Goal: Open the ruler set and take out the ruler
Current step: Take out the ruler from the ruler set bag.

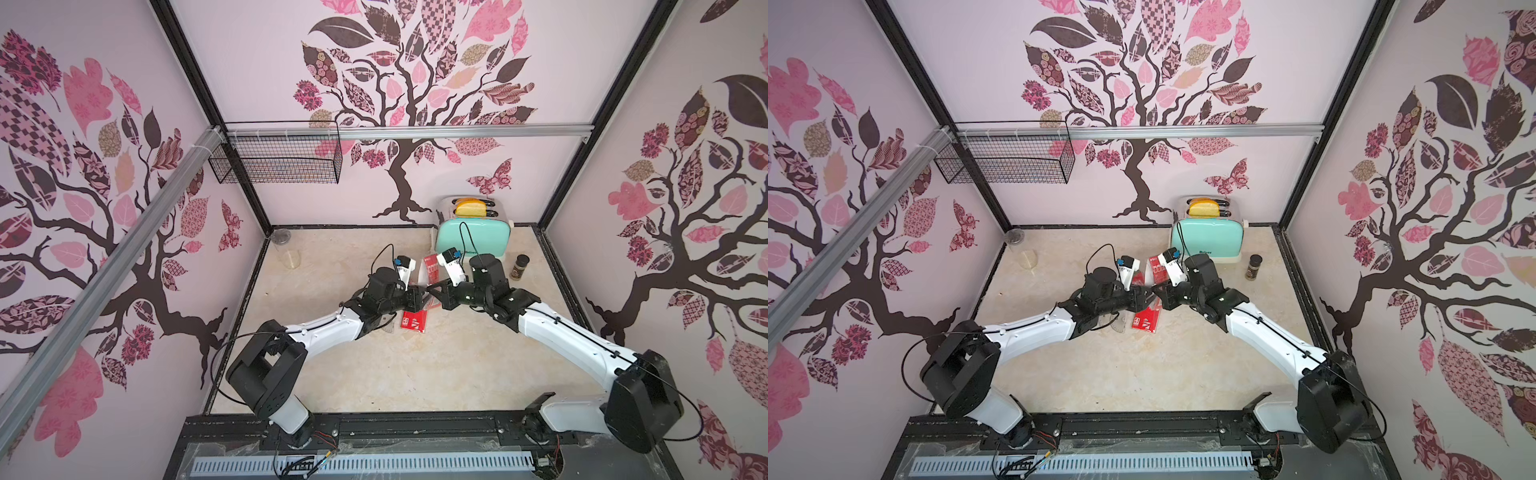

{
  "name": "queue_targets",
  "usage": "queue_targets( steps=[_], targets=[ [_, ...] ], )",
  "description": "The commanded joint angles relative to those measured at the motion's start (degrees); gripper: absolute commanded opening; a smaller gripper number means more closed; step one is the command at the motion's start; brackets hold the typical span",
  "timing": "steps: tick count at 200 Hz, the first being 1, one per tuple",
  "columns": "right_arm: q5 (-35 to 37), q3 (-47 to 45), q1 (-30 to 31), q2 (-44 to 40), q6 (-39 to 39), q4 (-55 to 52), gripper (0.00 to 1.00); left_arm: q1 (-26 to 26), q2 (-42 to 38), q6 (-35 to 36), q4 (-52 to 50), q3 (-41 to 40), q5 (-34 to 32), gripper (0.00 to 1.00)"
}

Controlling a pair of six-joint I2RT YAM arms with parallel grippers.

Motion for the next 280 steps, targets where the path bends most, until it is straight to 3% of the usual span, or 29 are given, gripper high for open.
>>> queue_targets(
  steps=[1,22,121,185,237,280],
  targets=[
    [-1.1,1.6,-0.1,-1.1,-0.3,0.5,0.0,-0.1,-1.0,0.1,2.4,-0.2,1.0,0.3],
    [-1.6,1.4,-0.1,-0.9,-0.5,0.5,0.0,-0.1,-0.5,0.2,2.2,0.3,1.2,0.23],
    [-6.9,1.2,-0.8,-1.5,-1.3,1.0,0.0,-0.1,1.3,2.0,-4.5,3.0,-3.4,0.27],
    [-7.3,1.4,-1.3,-1.3,-0.6,1.5,0.0,-0.1,-0.5,4.4,-9.3,2.6,-9.3,0.17],
    [-7.3,1.4,-1.3,-0.8,-0.4,1.7,0.0,-0.2,-0.2,4.0,-7.7,2.2,-8.7,0.17],
    [-6.4,1.4,-1.3,-1.0,-0.8,1.0,0.0,-0.1,-0.2,3.1,-4.3,1.2,-8.1,0.23]
  ],
)
